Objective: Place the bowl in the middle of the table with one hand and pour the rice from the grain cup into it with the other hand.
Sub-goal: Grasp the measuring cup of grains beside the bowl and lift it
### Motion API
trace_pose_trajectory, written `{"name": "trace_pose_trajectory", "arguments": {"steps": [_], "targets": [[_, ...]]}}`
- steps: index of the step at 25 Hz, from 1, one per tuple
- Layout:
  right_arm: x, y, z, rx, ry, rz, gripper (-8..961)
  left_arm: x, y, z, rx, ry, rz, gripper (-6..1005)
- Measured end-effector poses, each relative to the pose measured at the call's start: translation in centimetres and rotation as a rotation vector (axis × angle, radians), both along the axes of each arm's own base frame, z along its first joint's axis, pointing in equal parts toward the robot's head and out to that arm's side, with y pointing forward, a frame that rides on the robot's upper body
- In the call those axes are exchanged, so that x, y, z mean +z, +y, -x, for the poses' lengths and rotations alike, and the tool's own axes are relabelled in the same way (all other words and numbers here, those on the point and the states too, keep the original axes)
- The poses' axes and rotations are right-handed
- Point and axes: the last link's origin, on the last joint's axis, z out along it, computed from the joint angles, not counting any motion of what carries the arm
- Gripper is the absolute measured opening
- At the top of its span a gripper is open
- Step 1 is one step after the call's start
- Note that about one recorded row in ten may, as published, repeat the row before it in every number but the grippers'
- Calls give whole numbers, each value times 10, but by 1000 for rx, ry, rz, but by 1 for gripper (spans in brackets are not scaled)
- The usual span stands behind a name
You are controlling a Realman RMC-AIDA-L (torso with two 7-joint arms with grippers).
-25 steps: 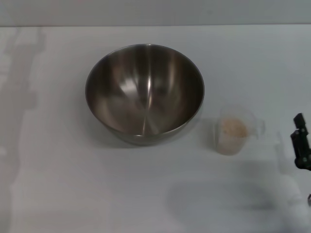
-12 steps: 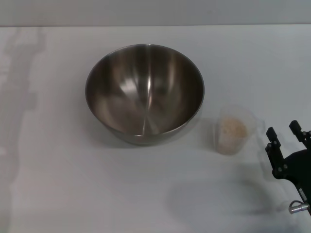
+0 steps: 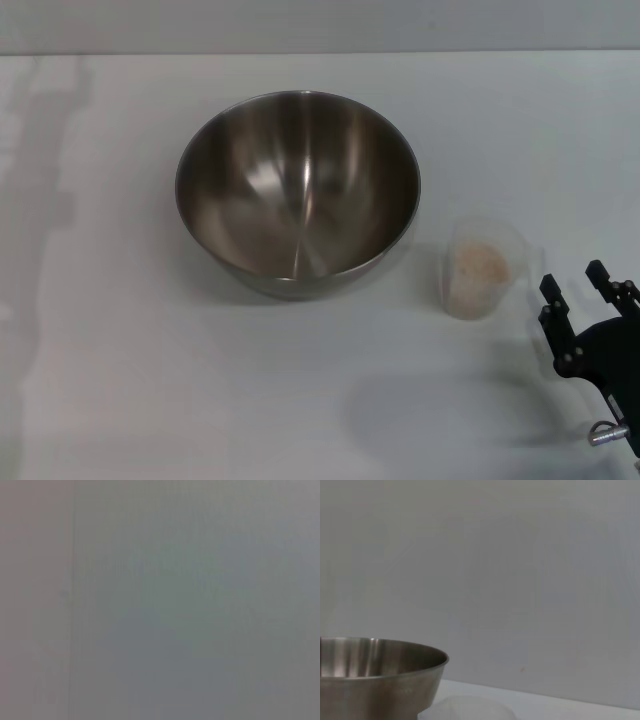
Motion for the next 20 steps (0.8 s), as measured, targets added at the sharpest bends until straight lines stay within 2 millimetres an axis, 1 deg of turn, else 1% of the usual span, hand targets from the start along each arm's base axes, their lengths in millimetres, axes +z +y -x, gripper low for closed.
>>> {"name": "trace_pose_trajectory", "arguments": {"steps": [20], "targets": [[-4, 23, -4, 9, -51, 60, 473, -2, -7, 5, 4, -10, -16, 613]]}}
